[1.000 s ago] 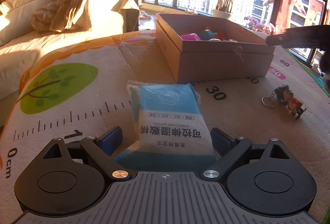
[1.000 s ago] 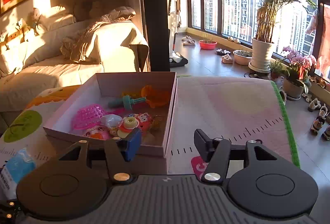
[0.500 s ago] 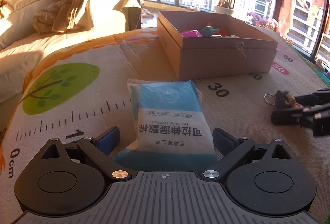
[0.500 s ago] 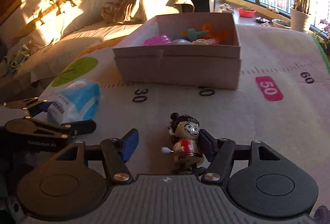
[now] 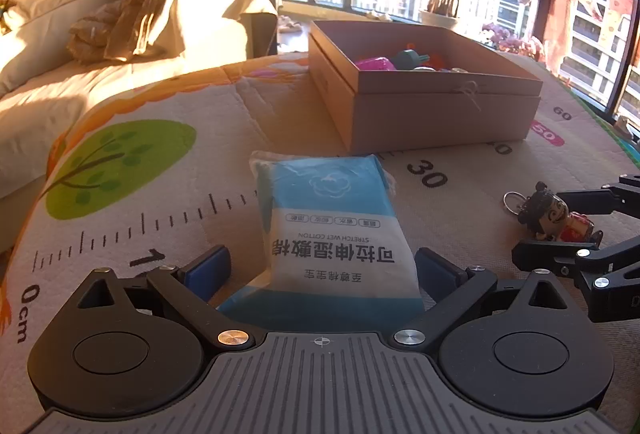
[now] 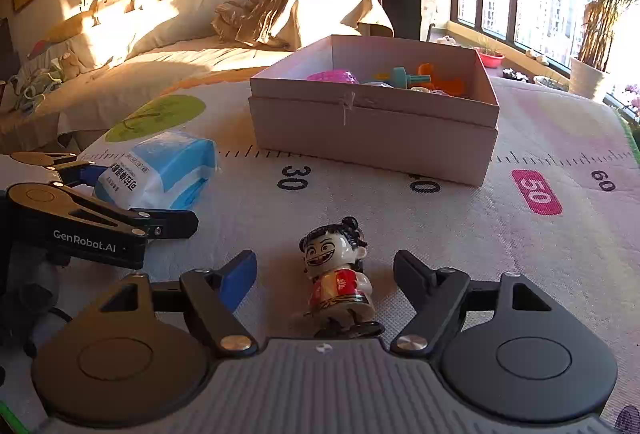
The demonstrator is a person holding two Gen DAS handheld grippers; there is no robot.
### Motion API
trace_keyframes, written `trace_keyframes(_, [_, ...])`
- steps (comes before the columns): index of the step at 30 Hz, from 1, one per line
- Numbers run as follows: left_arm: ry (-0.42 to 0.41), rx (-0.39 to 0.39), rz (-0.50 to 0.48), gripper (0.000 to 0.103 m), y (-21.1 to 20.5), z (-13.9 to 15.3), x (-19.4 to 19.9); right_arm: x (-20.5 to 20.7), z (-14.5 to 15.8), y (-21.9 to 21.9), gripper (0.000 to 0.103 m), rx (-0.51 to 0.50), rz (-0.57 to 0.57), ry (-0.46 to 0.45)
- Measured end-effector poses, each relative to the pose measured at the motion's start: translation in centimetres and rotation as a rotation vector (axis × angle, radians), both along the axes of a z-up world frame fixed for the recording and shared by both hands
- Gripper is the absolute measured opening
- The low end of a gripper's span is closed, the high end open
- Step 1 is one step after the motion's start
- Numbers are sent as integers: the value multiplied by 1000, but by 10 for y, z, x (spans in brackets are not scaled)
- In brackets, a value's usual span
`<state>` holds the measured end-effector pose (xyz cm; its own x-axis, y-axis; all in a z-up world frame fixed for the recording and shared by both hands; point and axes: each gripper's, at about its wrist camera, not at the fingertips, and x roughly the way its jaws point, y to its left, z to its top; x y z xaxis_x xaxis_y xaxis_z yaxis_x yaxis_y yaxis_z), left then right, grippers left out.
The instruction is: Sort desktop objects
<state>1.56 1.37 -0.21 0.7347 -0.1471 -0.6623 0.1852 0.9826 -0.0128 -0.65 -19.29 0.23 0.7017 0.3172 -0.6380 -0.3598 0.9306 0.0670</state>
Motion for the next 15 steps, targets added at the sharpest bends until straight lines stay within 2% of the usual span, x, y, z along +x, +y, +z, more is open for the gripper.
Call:
trace_keyframes(5, [3, -9, 5, 103, 1, -1, 2, 0, -1, 2, 88, -20, -15, 2])
trace_keyframes(15, [2, -3, 8, 103, -1, -1, 1, 2, -3, 2, 95, -23, -7, 15])
